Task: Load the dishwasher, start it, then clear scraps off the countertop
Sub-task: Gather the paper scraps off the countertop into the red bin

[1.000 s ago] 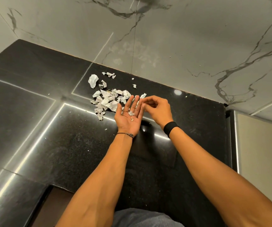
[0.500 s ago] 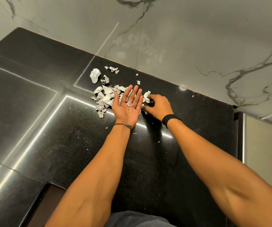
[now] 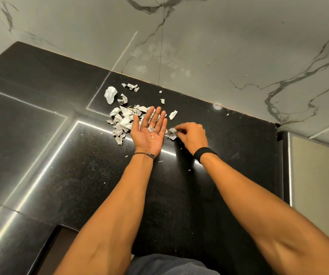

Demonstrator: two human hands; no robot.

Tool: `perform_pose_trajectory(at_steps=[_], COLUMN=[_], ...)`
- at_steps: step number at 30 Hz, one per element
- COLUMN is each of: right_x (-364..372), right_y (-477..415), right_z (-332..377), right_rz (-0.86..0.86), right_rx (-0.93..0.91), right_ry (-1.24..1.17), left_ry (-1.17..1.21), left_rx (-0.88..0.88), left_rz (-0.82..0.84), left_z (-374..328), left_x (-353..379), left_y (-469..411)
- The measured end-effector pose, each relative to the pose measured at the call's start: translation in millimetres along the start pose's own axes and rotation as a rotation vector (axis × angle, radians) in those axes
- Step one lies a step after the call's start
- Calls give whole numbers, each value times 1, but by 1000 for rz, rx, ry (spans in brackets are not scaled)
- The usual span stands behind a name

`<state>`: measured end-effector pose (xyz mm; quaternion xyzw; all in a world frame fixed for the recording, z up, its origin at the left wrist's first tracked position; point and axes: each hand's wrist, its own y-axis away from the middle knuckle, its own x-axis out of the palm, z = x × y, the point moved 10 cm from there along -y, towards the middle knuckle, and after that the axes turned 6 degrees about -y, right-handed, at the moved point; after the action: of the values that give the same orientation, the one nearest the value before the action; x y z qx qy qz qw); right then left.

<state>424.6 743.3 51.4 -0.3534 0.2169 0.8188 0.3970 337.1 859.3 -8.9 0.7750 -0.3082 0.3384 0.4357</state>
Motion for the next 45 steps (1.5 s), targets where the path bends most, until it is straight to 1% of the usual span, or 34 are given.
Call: perform_pose_trajectory(at_steps=[2,5,6,8,11,14,16,18,23,25,27,30,32,35,37,39,40,43,45], right_x=[-16,-33,-35,-31,-18,-6,-2,-4,-22,-26,-25,-18,-8,16,34,48,53,60,65], right_y=[2,4,5,8,13,22,24,24,14,6,-6,-28,-40,-51,-53,-54,-52,-37,-22], right_z=[-3,12,19,36,61,79,84,86,76,68,57,33,21,15,13,11,15,35,42], right_rz=[-80,-137,-129,-56,72,164,183,157,-1,-41,-36,-1,76,253,355,385,372,279,247], right_rx=[67,38,26,-7,-72,-140,-151,-148,-115,-105,-87,-32,-3,-14,-34,-53,-90,-307,-408], right_ry=[-178,-342,-391,-462,-443,-269,-228,-247,-409,-434,-392,-257,-130,69,140,180,184,195,262], left_ry=[-2,27,21,3,61,105,117,131,141,139,140,162,167,160,168,171,172,162,145], left_rx=[12,45,51,43,17,9,7,12,16,4,-15,-31,-21,-7,3,19,25,32,35], left_rz=[-17,-54,-62,-55,-13,25,41,43,49,40,31,19,11,-5,1,8,10,13,11], left_z=[-1,-1,0,5,13,19,20,18,10,9,9,5,-1,-9,-13,-18,-20,-20,-19], left_x=[0,-2,-2,1,10,16,16,14,12,8,4,-1,-3,-6,-7,-8,-8,-9,-10], left_y=[3,6,8,10,9,8,9,9,10,10,9,4,-1,-8,-11,-13,-13,-11,-9])
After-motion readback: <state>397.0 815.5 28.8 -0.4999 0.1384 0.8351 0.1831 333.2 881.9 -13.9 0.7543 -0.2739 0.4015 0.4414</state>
